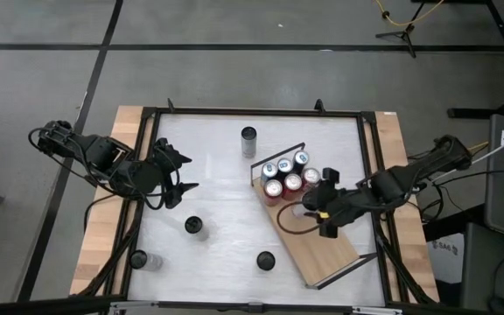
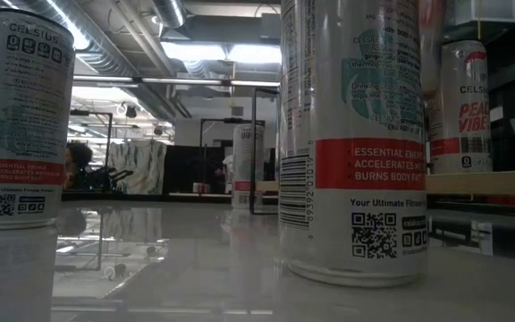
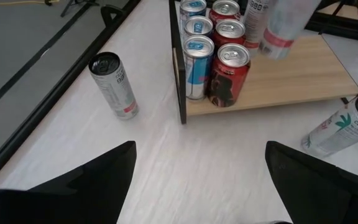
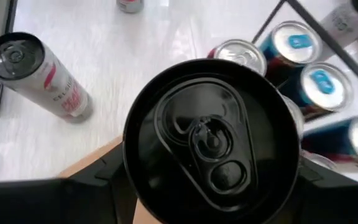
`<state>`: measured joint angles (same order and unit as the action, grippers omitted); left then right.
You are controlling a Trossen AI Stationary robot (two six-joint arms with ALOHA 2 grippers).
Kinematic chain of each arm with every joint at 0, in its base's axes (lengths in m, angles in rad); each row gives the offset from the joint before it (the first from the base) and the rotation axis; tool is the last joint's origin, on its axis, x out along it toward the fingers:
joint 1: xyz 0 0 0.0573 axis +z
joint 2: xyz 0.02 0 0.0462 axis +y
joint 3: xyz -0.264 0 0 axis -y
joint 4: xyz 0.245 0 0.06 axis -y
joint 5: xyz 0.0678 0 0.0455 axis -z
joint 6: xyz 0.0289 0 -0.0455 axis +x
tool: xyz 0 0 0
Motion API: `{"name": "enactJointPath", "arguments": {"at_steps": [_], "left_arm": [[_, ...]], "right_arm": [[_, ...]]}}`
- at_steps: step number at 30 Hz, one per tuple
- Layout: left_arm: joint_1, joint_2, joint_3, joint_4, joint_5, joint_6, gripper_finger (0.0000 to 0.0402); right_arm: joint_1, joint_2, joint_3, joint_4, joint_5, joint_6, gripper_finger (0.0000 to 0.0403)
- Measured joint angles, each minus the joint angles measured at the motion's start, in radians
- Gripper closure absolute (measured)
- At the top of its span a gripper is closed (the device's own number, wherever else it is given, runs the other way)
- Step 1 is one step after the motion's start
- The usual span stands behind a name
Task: Place canned beverage on shelf
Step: Put the white pink soda can on the shelf aligned with the other white pink soda can
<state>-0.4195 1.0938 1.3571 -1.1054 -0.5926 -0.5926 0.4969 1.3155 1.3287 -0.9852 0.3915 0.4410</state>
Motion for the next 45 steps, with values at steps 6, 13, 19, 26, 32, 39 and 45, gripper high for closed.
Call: {"name": "enactJointPath", "arguments": {"at_steps": [6, 13, 19, 26, 32, 39, 45], "left_arm": [[0.000, 0.000, 0.000, 0.000, 0.004, 0.000, 0.0051], [0.000, 0.000, 0.000, 0.000, 0.005, -0.001, 0.0051], [0.000, 0.000, 0.000, 0.000, 0.006, -0.001, 0.0051], [0.000, 0.000, 0.000, 0.000, 0.007, -0.004, 0.0051], [0.000, 0.000, 0.000, 0.001, 0.007, -0.008, 0.0051], [0.000, 0.000, 0.000, 0.001, 0.007, -0.008, 0.0051], [0.000, 0.000, 0.000, 0.001, 0.007, -0.007, 0.0051]], "right_arm": [[0.000, 0.000, -0.103, 0.041, 0.001, 0.020, 0.0162], [0.000, 0.000, -0.166, 0.052, 0.013, 0.023, 0.0162], [0.000, -0.003, -0.209, 0.094, 0.049, 0.019, 0.0162], [0.000, -0.002, -0.215, 0.135, 0.038, 0.004, 0.0162], [0.000, -0.002, -0.215, 0.136, 0.025, -0.004, 0.0162], [0.000, -0.006, -0.216, 0.132, 0.023, -0.003, 0.0162], [0.000, -0.018, -0.192, 0.097, 0.003, 0.005, 0.0162]]}}
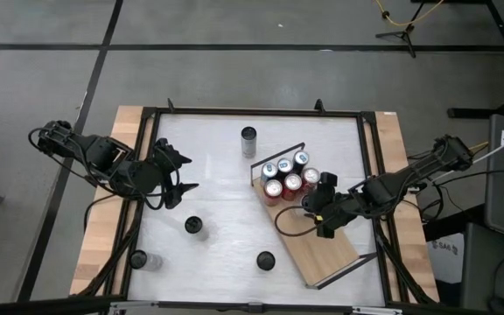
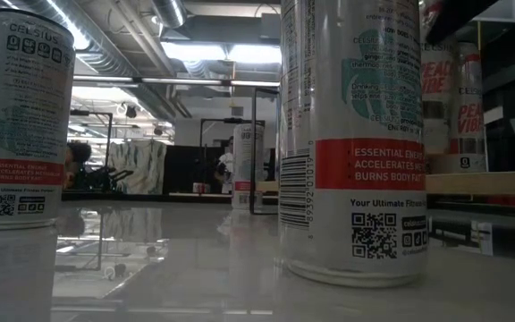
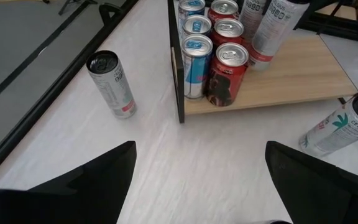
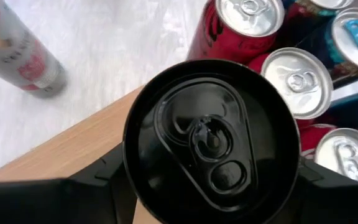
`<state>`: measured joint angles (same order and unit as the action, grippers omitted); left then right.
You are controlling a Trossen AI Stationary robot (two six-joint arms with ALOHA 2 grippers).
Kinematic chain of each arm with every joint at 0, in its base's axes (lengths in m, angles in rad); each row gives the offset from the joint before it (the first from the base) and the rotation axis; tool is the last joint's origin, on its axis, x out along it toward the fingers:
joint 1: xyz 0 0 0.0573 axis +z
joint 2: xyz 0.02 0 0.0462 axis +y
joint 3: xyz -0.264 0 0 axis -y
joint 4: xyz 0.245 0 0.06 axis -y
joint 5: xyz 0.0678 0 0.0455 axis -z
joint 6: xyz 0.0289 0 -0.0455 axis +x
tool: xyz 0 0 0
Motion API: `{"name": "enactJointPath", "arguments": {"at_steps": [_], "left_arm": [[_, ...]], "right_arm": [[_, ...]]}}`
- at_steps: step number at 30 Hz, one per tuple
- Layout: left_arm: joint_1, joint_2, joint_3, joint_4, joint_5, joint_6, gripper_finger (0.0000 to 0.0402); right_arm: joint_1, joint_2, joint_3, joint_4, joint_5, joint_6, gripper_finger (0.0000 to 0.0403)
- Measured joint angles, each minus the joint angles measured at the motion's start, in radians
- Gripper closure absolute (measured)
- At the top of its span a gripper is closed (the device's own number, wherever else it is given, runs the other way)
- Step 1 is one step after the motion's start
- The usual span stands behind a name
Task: Place canned beverage on shelf
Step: Put the white pink soda can on the shelf aligned with the other white pink soda can
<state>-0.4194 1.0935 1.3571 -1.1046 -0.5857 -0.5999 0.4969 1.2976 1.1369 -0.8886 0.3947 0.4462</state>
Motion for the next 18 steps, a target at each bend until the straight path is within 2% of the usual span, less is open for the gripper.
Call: {"name": "enactJointPath", "arguments": {"at_steps": [13, 18], "left_arm": [[0.000, 0.000, 0.000, 0.000, 0.000, 0.000, 0.0051], [0.000, 0.000, 0.000, 0.000, 0.000, 0.000, 0.0051]], "right_arm": [[0.000, -0.002, 0.024, -0.025, -0.007, -0.004, 0.0161], [0.000, 0.001, 0.025, -0.025, -0.003, -0.005, 0.0144]]}}
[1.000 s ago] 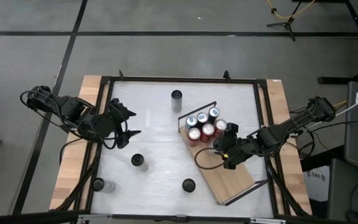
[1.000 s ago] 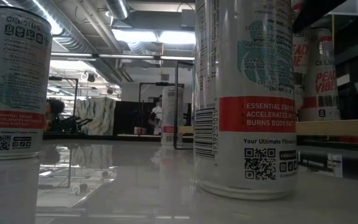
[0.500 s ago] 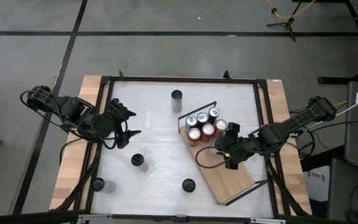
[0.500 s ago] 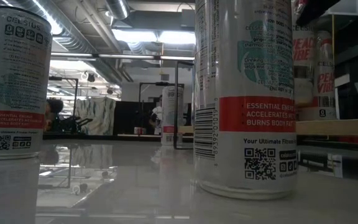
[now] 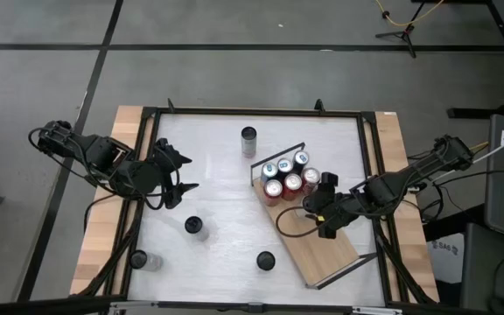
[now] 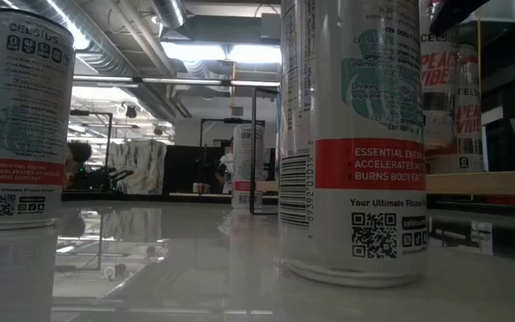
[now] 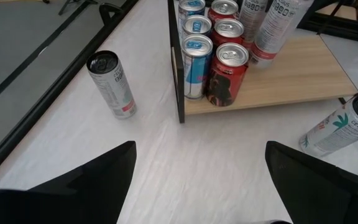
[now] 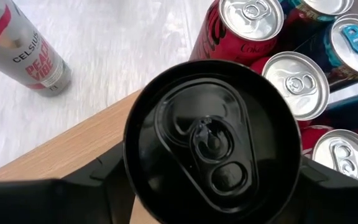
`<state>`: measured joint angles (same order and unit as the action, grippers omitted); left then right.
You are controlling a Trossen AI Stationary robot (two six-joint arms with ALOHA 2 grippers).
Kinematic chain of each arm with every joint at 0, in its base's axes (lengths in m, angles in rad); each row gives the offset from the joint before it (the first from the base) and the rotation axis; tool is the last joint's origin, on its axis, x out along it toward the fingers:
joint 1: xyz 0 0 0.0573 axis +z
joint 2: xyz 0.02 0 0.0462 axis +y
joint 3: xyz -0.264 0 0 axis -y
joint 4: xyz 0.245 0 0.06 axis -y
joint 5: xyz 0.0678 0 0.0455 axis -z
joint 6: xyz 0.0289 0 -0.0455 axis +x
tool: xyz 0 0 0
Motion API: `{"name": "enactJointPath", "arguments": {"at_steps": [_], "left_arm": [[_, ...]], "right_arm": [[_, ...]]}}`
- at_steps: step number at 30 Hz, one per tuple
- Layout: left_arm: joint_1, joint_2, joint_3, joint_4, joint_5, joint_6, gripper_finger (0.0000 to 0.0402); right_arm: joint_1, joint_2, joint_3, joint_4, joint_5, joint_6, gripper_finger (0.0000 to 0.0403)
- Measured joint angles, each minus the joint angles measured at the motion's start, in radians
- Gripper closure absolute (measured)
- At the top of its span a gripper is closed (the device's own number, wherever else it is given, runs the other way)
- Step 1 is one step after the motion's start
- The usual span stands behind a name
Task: Place canned beverage on shelf
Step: Put the white pink soda can on the shelf aligned with the other white pink soda can
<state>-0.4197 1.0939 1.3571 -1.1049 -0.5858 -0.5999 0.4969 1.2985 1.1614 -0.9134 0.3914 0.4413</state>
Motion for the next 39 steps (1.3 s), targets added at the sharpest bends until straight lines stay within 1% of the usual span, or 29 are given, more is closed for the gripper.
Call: {"name": "enactJointPath", "arguments": {"at_steps": [5, 13, 23, 39], "left_arm": [[0.000, 0.000, 0.000, 0.000, 0.000, 0.000, 0.0051], [0.000, 0.000, 0.000, 0.000, 0.000, 0.000, 0.0051], [0.000, 0.000, 0.000, 0.000, 0.000, 0.000, 0.0051], [0.000, 0.000, 0.000, 0.000, 0.000, 0.000, 0.0051]], "right_arm": [[0.000, 0.040, 0.001, 0.000, -0.026, -0.001, 0.0129], [0.000, 0.096, 0.002, 0.000, -0.047, -0.001, 0.0136], [0.000, 0.098, 0.002, -0.001, -0.045, -0.001, 0.0119], [0.000, 0.098, 0.002, -0.001, -0.072, -0.009, 0.0118]]}}
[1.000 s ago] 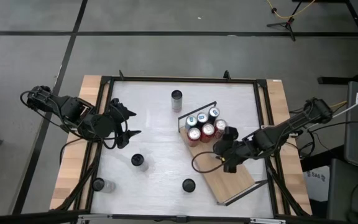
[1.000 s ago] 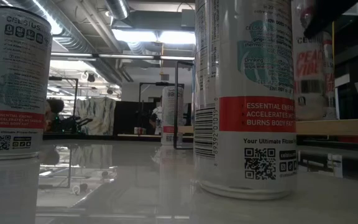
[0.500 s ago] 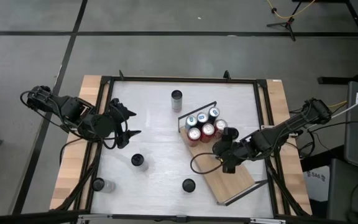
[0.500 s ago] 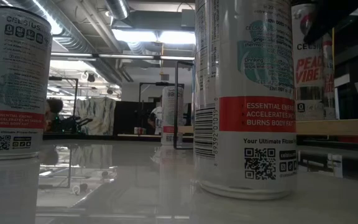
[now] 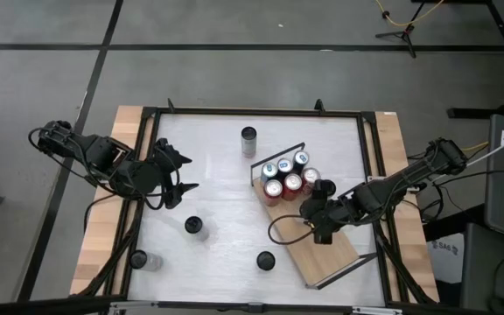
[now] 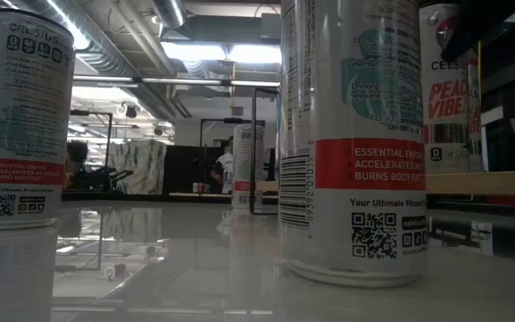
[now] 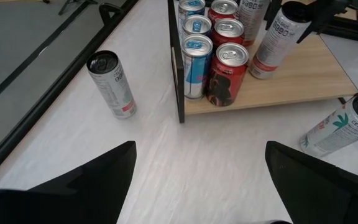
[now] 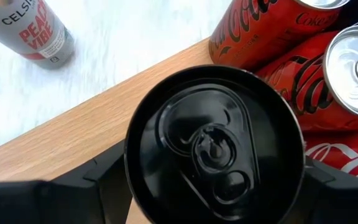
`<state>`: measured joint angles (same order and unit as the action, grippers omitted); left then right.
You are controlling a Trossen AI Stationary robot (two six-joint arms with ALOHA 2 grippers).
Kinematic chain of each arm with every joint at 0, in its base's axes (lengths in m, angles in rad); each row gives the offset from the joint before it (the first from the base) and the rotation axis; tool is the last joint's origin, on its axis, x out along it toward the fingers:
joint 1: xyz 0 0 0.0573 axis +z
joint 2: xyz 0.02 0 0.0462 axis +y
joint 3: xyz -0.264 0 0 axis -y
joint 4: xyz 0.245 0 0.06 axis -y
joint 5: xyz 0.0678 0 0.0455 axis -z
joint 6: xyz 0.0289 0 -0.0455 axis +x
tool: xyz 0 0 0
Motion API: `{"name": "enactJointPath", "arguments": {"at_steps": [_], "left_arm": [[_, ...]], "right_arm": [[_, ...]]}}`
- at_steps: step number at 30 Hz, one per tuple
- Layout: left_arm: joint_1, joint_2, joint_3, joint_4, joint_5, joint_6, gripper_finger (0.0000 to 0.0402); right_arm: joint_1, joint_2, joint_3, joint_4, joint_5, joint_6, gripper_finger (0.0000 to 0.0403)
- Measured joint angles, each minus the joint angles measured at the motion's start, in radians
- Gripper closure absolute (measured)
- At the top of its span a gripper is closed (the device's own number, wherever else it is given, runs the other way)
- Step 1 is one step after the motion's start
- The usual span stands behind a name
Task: Place canned beverage on shelf
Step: Put the white pink soda can on the shelf aligned with the other white pink soda can
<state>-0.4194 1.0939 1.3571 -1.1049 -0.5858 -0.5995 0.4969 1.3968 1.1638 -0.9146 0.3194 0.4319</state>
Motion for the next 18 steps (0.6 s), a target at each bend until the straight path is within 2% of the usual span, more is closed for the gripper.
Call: {"name": "enactJointPath", "arguments": {"at_steps": [18], "left_arm": [[0.000, 0.000, 0.000, 0.000, 0.000, 0.000, 0.0051]], "right_arm": [[0.000, 0.000, 0.001, 0.000, -0.022, -0.021, 0.0118]]}}
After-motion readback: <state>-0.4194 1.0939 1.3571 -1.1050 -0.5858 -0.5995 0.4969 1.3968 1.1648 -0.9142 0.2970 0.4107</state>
